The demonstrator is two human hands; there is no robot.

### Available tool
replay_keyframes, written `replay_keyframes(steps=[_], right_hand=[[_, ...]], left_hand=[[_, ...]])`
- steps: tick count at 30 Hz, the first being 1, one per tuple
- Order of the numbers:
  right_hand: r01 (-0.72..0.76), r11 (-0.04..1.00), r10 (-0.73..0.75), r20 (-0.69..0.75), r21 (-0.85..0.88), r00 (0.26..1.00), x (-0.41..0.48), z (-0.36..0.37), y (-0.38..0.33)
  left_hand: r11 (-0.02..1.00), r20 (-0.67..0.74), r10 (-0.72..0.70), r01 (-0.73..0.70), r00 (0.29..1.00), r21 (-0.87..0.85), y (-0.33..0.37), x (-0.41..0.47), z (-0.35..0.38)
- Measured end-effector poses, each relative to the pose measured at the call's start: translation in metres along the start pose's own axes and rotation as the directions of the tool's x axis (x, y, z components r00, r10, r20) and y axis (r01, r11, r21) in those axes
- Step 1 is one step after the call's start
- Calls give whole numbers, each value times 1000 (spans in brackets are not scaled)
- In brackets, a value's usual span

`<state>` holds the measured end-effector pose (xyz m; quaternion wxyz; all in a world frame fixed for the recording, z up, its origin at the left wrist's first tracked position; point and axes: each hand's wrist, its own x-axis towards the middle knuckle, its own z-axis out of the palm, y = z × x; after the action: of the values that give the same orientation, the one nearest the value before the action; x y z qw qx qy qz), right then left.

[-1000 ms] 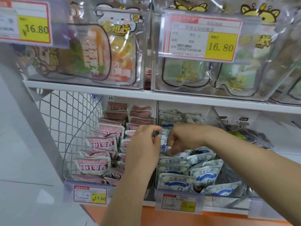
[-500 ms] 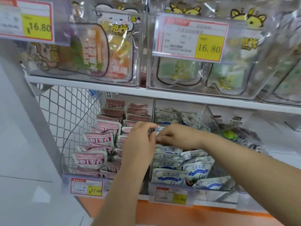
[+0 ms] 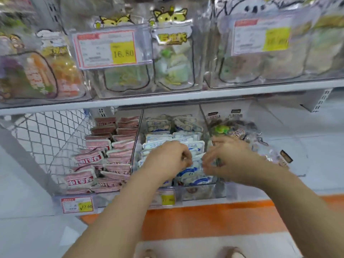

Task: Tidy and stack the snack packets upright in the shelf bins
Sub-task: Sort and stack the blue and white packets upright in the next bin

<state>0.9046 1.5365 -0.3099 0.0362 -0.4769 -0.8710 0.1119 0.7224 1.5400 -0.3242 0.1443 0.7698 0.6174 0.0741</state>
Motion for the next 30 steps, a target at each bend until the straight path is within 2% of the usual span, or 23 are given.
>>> replay_keyframes(steps=[2, 7, 9, 11, 14, 15, 19, 23, 25, 26, 28, 30], right_hand=[[27, 998, -27, 3, -56, 1000, -1, 10, -1], [94, 994, -99, -112, -49, 989, -3, 23, 0], [145, 988, -152, -155, -55, 976, -5, 27, 0], [218, 971, -238, -280, -100, 930, -5, 37, 6], [257, 963, -266, -383, -76, 885, -8, 45, 12], [270, 960, -279, -396, -79, 875, -8, 47, 13], [292, 954, -288, -448, -63, 846, -9, 52, 13], [271, 960, -272, -444, -67, 854, -8, 56, 12], [267, 960, -277, -446, -86, 851, -8, 57, 12], [265, 960, -276, -449, -89, 850, -9, 56, 12], [249, 963, -270, -463, -108, 844, -10, 52, 12], [208, 967, -254, -475, -147, 843, -10, 49, 13]], left_hand=[[997, 63, -4, -1, 998, 78, 3, 6, -7], [960, 189, 32, -83, 981, 268, 7, 12, -6], [950, 177, 87, -135, 980, 282, 12, 16, 1], [944, 88, 154, -173, 984, 279, 17, 18, 5], [966, -106, 228, -211, 968, 150, 21, 20, 9], [973, -122, 219, -207, 968, 105, 20, 20, 10], [987, 52, 147, -150, 988, 60, 12, 16, 25], [975, 171, 202, -214, 964, 56, 10, 20, 26], [979, 266, 203, -196, 942, -51, 11, 21, 16], [978, 279, 198, -169, 940, -125, 13, 20, 9], [955, 205, 171, -112, 964, -273, 12, 17, -4], [946, 121, 86, -43, 989, -322, 5, 15, -12]])
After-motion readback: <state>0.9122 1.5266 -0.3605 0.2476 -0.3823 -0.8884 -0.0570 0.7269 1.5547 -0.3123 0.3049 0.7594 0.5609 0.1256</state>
